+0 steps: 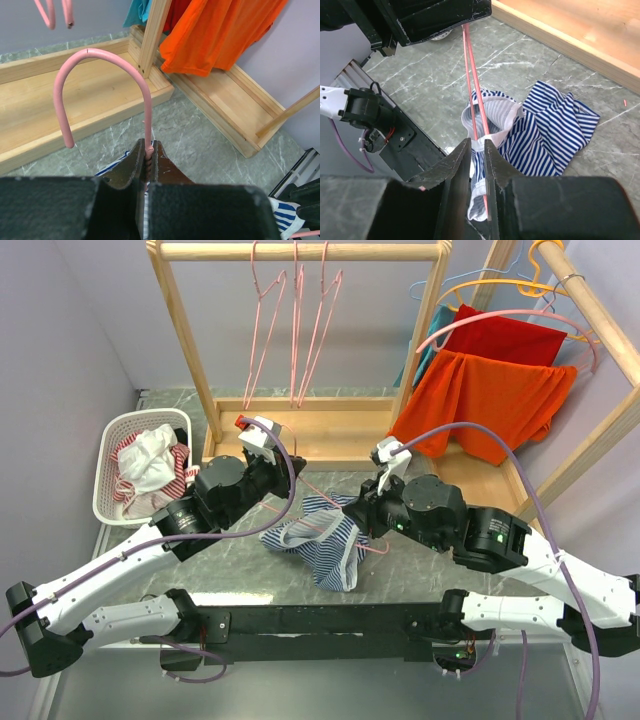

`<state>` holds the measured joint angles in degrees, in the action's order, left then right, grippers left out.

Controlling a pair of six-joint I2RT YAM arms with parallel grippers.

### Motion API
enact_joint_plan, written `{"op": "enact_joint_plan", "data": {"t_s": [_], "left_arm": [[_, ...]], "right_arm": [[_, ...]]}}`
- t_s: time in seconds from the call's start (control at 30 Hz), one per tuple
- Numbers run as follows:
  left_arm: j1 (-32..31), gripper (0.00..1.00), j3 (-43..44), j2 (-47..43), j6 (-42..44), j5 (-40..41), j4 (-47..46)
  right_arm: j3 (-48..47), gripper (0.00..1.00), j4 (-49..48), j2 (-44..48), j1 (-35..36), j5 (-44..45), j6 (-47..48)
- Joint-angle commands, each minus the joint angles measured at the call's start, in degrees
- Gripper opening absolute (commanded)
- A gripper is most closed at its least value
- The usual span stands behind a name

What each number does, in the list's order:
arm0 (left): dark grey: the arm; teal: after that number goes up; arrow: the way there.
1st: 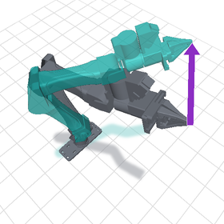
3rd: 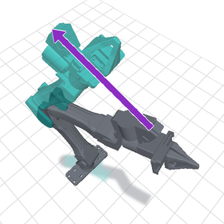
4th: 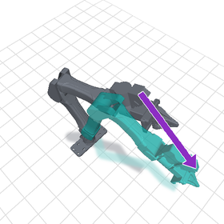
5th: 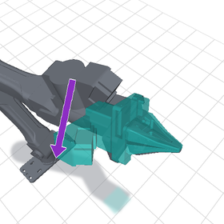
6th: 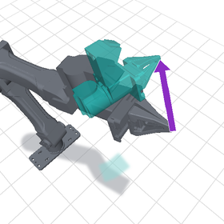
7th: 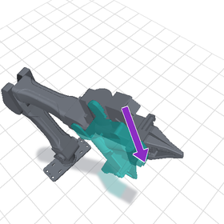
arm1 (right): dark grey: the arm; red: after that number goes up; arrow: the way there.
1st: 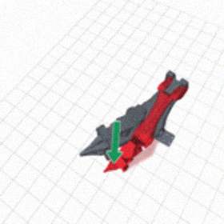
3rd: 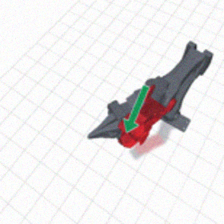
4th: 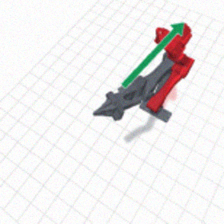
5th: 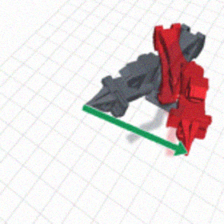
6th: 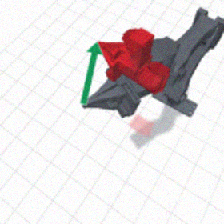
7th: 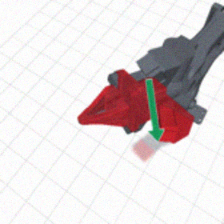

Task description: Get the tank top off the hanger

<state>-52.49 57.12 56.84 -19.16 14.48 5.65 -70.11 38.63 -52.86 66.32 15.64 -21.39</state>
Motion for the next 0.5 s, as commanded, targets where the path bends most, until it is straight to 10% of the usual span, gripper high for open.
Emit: {"op": "enact_joint_plan", "data": {"t_s": [0.0,0.47], "left_arm": [[-0.2,0.01,0.6,-1.3,0.6,0.6,-1.2],[-0.2,0.01,0.9,-1.0,0.5,0.4,-1.4]], "right_arm": [[0.0,0.25,1.2,0.7,-0.4,0.6,-0.4],[1.0,0.24,0.6,-0.8,-1.3,-2.4,0.2]]}}
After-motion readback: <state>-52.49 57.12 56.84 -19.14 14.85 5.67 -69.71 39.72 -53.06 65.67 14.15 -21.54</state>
